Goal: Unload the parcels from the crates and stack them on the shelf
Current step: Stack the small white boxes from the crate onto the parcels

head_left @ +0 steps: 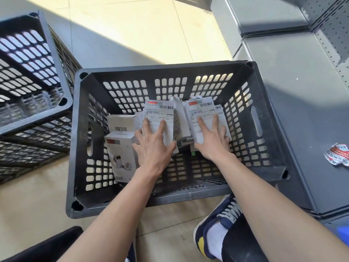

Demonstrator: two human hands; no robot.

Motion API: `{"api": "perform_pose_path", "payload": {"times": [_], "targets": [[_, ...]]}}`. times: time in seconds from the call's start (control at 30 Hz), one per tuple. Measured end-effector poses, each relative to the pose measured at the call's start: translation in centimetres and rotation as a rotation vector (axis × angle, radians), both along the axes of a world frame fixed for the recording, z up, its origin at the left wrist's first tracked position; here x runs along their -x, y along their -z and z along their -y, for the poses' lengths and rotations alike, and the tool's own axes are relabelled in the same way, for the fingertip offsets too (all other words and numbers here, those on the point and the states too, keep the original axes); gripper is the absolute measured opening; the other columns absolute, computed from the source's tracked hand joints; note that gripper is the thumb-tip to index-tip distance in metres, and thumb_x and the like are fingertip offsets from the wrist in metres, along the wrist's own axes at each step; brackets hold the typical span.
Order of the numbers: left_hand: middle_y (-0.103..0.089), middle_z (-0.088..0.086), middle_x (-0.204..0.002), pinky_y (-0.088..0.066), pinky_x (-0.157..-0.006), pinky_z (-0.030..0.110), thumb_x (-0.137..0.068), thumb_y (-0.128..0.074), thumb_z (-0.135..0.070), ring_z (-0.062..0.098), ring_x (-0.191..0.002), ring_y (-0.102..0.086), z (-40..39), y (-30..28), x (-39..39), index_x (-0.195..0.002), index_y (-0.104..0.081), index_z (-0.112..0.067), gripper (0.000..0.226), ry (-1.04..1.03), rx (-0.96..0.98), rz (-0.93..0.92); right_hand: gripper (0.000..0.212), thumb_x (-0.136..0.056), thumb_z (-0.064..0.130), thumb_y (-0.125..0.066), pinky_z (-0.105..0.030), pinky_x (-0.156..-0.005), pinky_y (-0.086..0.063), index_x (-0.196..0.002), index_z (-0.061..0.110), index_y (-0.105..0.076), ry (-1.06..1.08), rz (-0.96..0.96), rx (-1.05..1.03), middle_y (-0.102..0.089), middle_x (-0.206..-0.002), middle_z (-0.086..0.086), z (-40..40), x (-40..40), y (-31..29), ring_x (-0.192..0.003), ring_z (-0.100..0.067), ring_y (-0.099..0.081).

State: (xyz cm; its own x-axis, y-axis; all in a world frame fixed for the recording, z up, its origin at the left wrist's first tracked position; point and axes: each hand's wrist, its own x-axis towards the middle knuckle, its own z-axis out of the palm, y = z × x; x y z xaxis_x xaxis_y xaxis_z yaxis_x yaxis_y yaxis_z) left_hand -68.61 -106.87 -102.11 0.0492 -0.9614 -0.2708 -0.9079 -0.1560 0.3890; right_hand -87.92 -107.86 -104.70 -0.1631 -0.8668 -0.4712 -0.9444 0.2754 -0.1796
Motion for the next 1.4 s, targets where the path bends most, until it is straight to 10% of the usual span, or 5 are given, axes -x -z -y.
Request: {"api": "perform_pose_path", "payload": {"times": [0.47, 1.4], "targets": [[-0.027, 0.001, -0.156, -0.033, -0.101, 0.057, -0.081, -0.071, -0.052, 0.030, -0.138, -0.027, -2.2, -6.9, 2.1, -0.145, -0.046, -0.042, 0.069, -0.023, 0.107, -0.217, 0.079, -0.085, 0.052, -0.062, -0.049, -0.112, -0.033, -0.155, 0.044, -0.025, 0.197, 0.159, 0.340, -0.008, -0.164, 0.006, -5.2, 0.9, -9.5, -0.132, -0.030, -0.026], [-0.028, -0.003, -0.155, -0.037, -0.103, 0.053, -0.083, -0.067, -0.061, 0.031, -0.137, -0.029, -25.6, -33.1, 25.2, -0.137, -0.053, -0.048, 0.057, 0.642, 0.498, -0.412, 0.081, -0.073, 0.072, -0.045, -0.052, -0.107, -0.035, -0.148, 0.044, -0.042, 0.681, -0.145, 0.836, -0.017, -0.164, 0.007, -39.6, 19.3, -34.4, -0.130, -0.034, -0.034]]}}
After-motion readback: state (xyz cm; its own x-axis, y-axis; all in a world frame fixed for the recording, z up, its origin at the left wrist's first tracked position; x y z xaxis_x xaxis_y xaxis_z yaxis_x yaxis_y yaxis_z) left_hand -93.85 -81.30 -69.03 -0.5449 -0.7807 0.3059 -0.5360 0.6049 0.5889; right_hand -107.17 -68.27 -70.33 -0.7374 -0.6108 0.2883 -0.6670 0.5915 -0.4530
